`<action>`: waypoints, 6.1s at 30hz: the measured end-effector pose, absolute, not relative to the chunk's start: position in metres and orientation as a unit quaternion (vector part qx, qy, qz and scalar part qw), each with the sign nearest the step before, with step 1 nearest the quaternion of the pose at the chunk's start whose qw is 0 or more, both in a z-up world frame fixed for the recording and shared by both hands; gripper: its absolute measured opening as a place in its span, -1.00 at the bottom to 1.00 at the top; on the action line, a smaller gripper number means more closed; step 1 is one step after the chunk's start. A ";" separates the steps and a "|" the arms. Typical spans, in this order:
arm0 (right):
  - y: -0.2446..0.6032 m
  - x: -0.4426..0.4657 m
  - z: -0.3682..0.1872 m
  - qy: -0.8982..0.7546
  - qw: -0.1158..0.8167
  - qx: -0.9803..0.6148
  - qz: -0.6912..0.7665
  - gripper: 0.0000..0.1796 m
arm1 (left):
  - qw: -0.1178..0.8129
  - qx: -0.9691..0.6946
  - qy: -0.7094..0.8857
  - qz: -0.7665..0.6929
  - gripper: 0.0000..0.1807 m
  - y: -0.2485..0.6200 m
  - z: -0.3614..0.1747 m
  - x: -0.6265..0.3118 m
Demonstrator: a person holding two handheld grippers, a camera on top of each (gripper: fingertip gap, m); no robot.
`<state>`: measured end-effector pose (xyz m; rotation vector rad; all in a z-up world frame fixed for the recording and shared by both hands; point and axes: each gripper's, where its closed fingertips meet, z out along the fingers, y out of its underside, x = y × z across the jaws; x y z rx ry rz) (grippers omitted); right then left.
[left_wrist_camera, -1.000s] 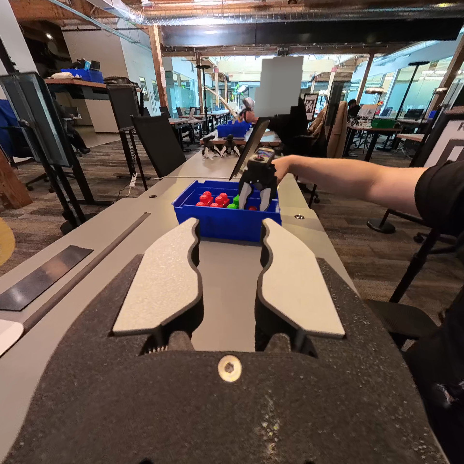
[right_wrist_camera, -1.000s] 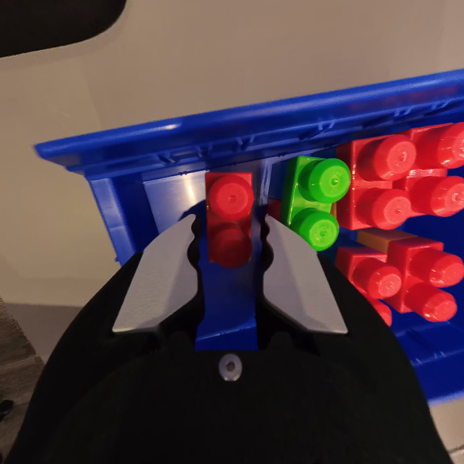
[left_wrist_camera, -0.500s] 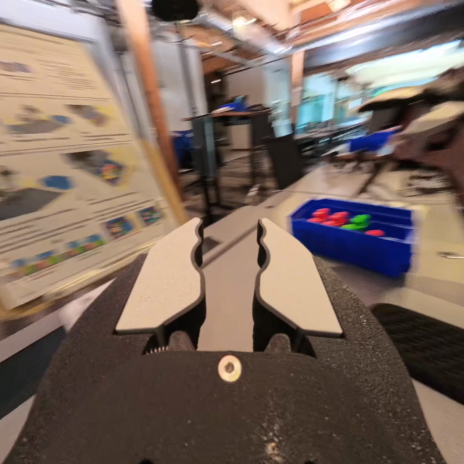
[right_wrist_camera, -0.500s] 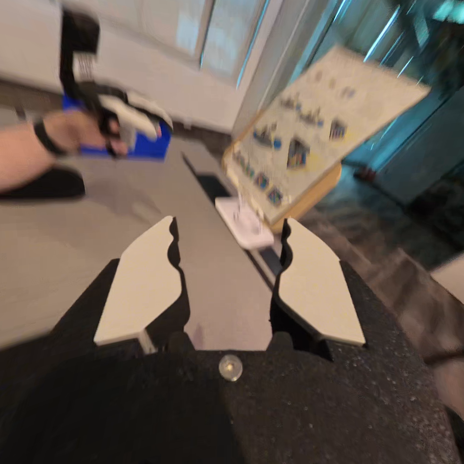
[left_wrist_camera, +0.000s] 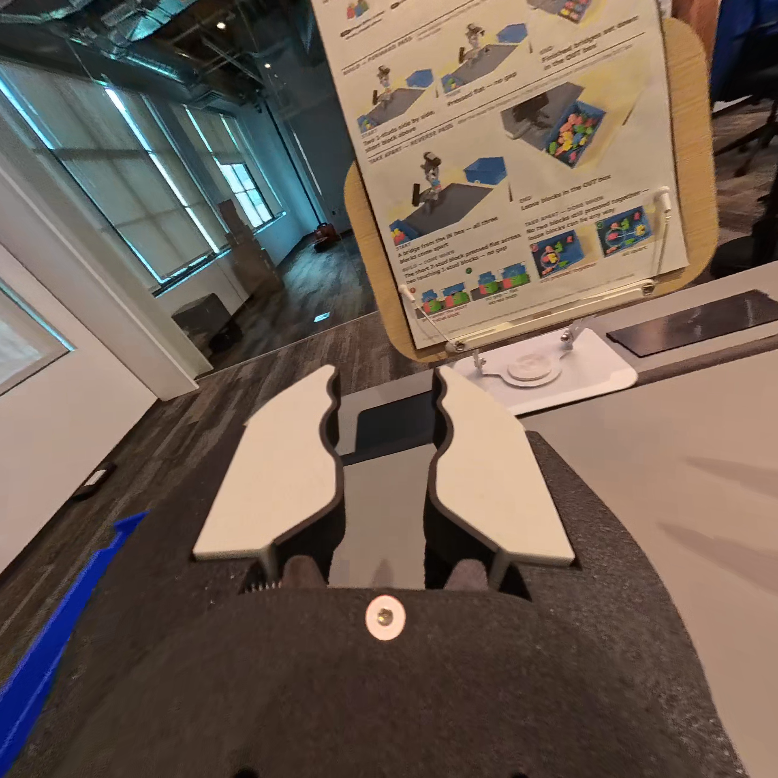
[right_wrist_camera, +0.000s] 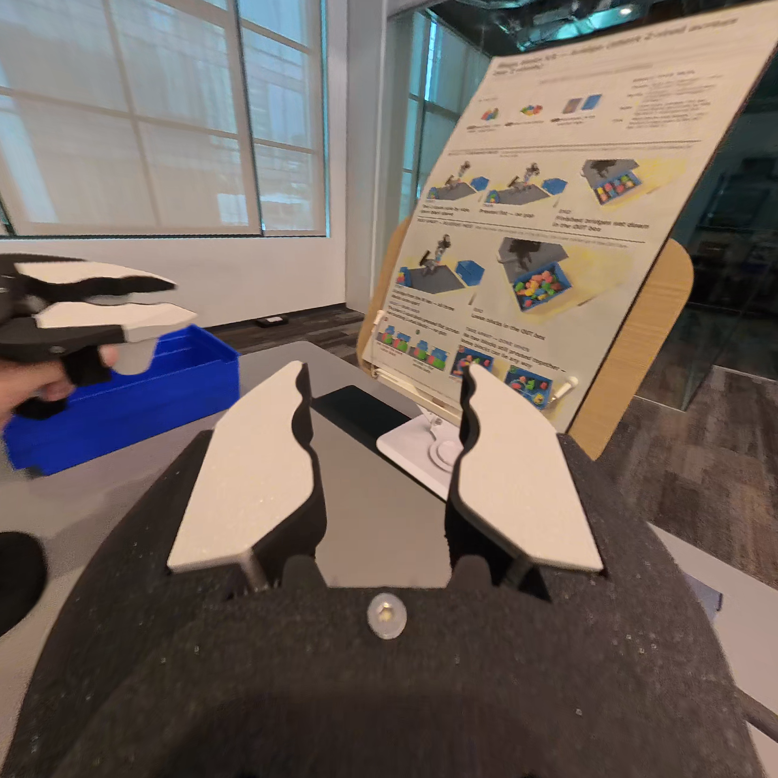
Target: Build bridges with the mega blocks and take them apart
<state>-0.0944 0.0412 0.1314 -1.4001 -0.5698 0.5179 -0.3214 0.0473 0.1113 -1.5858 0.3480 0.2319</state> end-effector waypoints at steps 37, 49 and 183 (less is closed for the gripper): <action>0.086 -0.063 0.031 -0.285 0.596 -0.729 0.178 -0.32 | 0.390 -0.898 0.193 -0.071 -0.51 0.014 -0.068 -0.568; 0.084 -0.040 0.027 -0.283 0.589 -0.740 0.157 -0.34 | 0.334 -0.914 0.228 -0.009 -0.61 0.037 -0.115 -0.567; 0.053 -0.053 0.050 -0.329 0.570 -0.693 0.294 -0.36 | 0.225 -0.838 0.480 -0.128 -0.60 -0.074 -0.083 -0.331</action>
